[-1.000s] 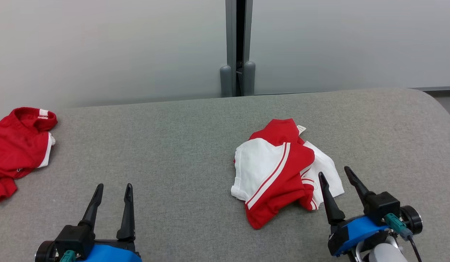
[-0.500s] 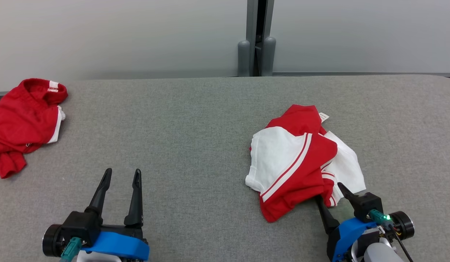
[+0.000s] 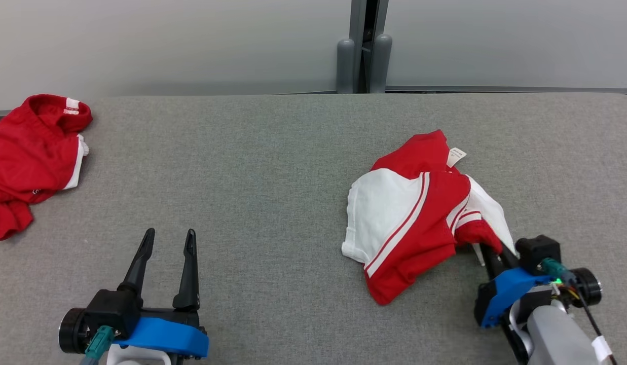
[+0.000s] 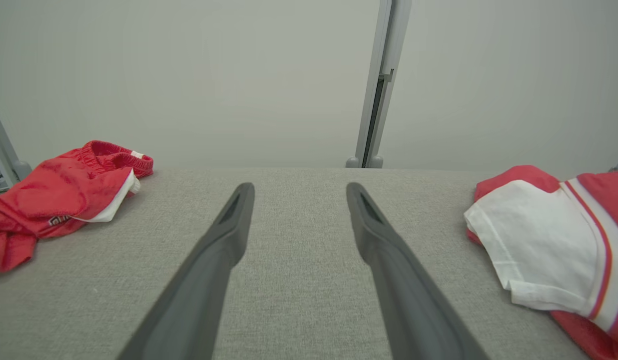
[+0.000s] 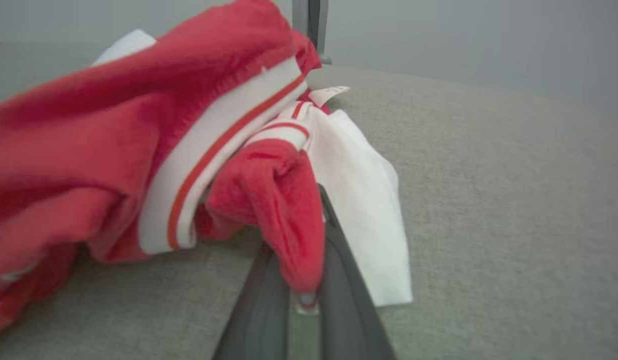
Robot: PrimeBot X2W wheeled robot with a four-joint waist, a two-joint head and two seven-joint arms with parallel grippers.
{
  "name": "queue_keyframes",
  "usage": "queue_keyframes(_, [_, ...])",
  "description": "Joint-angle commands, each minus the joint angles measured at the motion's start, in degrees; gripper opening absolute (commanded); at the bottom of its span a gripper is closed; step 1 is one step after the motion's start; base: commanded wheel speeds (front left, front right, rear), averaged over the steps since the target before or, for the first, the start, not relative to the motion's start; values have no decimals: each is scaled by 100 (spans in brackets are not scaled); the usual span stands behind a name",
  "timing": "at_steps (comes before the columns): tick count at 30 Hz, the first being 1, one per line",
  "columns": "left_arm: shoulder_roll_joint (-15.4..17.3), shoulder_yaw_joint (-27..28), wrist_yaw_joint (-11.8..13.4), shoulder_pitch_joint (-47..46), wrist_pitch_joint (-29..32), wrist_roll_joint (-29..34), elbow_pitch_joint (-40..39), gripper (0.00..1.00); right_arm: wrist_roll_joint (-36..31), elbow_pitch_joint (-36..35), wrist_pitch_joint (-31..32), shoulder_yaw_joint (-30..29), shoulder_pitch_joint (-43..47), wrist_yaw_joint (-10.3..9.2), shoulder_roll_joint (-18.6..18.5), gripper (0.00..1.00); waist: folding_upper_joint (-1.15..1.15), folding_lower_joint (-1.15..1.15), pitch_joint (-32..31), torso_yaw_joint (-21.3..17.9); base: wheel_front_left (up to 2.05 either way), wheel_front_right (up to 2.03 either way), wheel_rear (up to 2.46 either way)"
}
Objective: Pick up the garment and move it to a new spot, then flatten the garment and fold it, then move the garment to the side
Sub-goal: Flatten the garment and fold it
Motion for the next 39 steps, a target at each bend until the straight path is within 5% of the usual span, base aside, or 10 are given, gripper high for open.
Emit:
queue_keyframes(1, [19,9,3,-58,-19,-21,-8,100,35,-79,-7,-74,-116,-2,-82,0,0,-1,-9,-37,0,0,0])
queue_keyframes(11, [20,-109,46,24,-19,-97,31,100,-133,-725,-7,-1148,30,-2,-656,0,0,-1,-136,-191,0,0,0])
queue_keyframes(18, [20,-184,70,139,-19,-204,57,100,-332,-982,-7,-1024,565,-2,-584,0,0,-1,-299,-182,0,0,0])
queue_keyframes(28, [19,-225,77,243,-19,-233,65,100,55,-1861,-7,217,1113,-2,94,0,0,-1,-463,-155,0,0,0])
queue_keyframes(39, [20,-186,32,113,-19,-137,18,100,613,-2481,-7,2174,554,-2,546,0,0,-1,-400,118,0,0,0])
